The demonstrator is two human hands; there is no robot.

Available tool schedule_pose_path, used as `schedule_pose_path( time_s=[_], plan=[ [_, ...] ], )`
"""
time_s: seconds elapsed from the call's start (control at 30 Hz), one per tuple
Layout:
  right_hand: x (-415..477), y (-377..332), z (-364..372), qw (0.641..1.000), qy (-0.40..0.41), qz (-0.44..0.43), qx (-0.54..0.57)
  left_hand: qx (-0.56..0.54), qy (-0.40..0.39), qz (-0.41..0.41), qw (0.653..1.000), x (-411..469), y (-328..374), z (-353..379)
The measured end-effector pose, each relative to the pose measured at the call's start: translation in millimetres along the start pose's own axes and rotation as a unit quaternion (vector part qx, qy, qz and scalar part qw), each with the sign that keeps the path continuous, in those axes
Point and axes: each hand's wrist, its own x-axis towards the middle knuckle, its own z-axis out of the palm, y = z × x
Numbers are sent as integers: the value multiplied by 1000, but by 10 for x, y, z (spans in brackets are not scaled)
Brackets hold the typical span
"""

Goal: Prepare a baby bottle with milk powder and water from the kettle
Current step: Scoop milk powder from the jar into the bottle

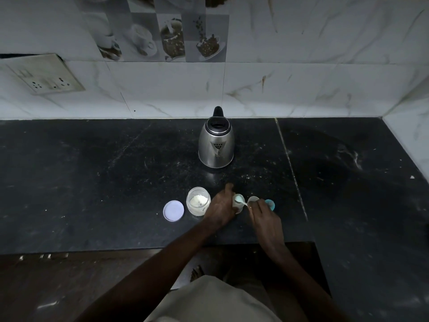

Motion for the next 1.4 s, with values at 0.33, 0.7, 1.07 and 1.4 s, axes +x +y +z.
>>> schedule_pose_path(
  time_s=[0.33, 0.7, 1.07, 1.4],
  plan=[
    [9, 7, -25, 1000, 13, 7, 7, 17, -2, -2, 1000, 1, 33, -30],
    [-9, -4, -46, 1000, 13, -3, 1, 21, 4, 4, 1000, -8, 18, -5],
    [319, -169, -215, 686, 30, 434, 583, 33, -6, 27, 999, -69, -78, 65],
    [755, -494, -268, 744, -34, 349, 569, -47, 185, 80, 978, -357, -270, -229]
  ],
)
